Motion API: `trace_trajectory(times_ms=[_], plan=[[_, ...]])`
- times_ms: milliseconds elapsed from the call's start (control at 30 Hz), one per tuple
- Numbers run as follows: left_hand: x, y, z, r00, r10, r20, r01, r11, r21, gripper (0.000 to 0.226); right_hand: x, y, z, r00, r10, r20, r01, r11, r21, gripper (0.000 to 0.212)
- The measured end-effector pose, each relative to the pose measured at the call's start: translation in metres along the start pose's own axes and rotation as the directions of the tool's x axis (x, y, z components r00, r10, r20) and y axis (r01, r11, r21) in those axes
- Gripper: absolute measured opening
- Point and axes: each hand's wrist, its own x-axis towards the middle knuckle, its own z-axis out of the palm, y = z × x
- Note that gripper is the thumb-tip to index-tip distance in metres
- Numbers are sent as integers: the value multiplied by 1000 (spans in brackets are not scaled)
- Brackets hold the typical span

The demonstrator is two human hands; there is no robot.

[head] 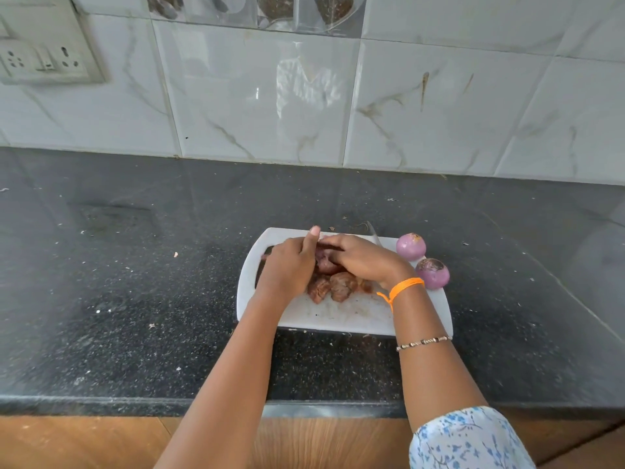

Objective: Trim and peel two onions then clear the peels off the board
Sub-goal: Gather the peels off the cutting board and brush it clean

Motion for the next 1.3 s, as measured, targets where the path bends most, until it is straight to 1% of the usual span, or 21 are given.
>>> trace_trajectory(times_ms=[67, 100, 167, 233, 267, 300, 367, 433, 500, 567, 667, 767, 867, 967, 1100, 1233, 1300], plan=[[0, -5, -2, 997, -21, -78, 15, 997, -76, 58, -6, 0, -3, 1000, -17, -19, 17, 1000, -12, 29], [-1, -7, -4, 991, -53, -123, 33, 986, -164, 58, -10, -1, -5, 998, -27, -58, 27, 1000, -12, 27], [-1, -10, -11, 968, -112, -225, 24, 932, -362, 54, -16, -4, -8, 980, -55, -190, 53, 998, -16, 25], [0, -10, -18, 932, -168, -321, -18, 863, -505, 53, -17, -12, -7, 938, -100, -330, 89, 995, -50, 23], [0, -9, -21, 911, -210, -356, -33, 821, -570, 54, -15, -18, -6, 922, -140, -362, 117, 990, -83, 21], [-1, -8, -23, 887, -258, -383, -44, 779, -625, 54, -11, -24, -3, 915, -182, -360, 146, 981, -125, 19], [-1, -8, -28, 836, -342, -428, -56, 724, -688, 52, -3, -37, 5, 920, -259, -295, 192, 953, -236, 19], [1, -12, -30, 799, -399, -451, -63, 689, -722, 51, 6, -48, 15, 939, -285, -193, 208, 917, -340, 25], [2, -14, -32, 783, -443, -437, -57, 649, -759, 50, 14, -55, 25, 958, -274, -86, 211, 875, -435, 29], [3, -15, -33, 776, -463, -429, -53, 629, -775, 49, 19, -59, 33, 963, -268, -25, 225, 852, -473, 24], [3, -13, -32, 782, -465, -416, -52, 616, -786, 48, 25, -61, 41, 959, -277, -55, 215, 843, -493, 15], [4, -15, -32, 787, -461, -409, -44, 620, -784, 47, 31, -63, 45, 954, -285, -92, 197, 829, -523, 13], [3, -14, -31, 785, -465, -409, -43, 618, -785, 45, 35, -60, 44, 958, -260, -119, 179, 870, -459, 14], [4, -14, -31, 786, -466, -406, -42, 615, -787, 44, 37, -59, 43, 964, -251, -85, 201, 902, -382, 13], [5, -16, -30, 788, -464, -405, -36, 622, -783, 44, 44, -64, 48, 972, -213, -95, 157, 899, -409, 16], [6, -16, -30, 796, -475, -376, 3, 624, -781, 44, 46, -69, 47, 972, -224, -71, 175, 892, -416, 13], [6, -15, -30, 806, -471, -359, 14, 622, -783, 43, 42, -68, 40, 962, -262, -81, 215, 905, -368, 13]])
